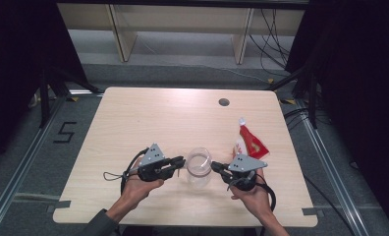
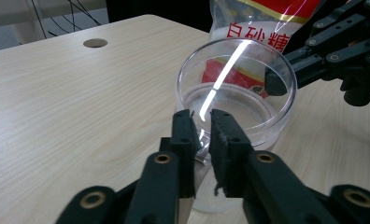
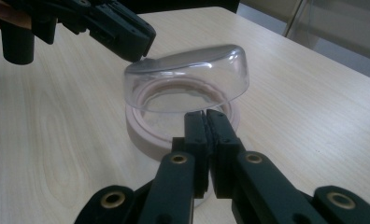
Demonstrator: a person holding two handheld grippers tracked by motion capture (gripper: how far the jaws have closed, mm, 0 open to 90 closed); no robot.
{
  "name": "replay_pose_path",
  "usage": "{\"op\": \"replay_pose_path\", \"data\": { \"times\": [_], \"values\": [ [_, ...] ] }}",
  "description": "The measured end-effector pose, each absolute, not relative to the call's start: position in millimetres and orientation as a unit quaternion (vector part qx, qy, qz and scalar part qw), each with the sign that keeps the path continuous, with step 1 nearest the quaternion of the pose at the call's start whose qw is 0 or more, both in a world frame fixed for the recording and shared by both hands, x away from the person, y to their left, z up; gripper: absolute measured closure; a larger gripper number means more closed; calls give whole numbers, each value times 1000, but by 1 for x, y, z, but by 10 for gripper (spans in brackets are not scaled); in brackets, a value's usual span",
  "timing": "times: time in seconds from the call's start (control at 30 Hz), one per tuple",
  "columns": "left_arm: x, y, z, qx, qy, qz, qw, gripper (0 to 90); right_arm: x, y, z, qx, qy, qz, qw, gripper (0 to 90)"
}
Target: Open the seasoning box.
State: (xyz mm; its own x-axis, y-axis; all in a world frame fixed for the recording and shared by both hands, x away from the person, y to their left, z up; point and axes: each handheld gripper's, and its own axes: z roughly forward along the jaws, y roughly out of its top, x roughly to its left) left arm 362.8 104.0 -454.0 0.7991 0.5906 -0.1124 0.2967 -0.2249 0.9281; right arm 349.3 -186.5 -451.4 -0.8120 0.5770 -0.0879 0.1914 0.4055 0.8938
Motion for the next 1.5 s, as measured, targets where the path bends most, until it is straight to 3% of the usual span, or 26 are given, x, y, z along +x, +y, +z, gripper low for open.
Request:
{"op": "replay_pose_path", "data": {
  "times": [0.27, 0.53, 0.9, 1.5],
  "values": [
    [355, 110, -451, 772, 285, 140, 551, 544, 350, -180, -449, 224, 812, 497, 207, 879],
    [342, 118, -463, 793, 306, 144, 507, 305, 349, -174, -441, 221, 807, 506, 209, 879],
    [328, 140, -492, 808, 332, 153, 461, 205, 347, -159, -429, 195, 804, 521, 209, 879],
    [323, 154, -500, 802, 331, 172, 466, 182, 343, -137, -427, 176, 809, 527, 191, 874]
  ]
}}
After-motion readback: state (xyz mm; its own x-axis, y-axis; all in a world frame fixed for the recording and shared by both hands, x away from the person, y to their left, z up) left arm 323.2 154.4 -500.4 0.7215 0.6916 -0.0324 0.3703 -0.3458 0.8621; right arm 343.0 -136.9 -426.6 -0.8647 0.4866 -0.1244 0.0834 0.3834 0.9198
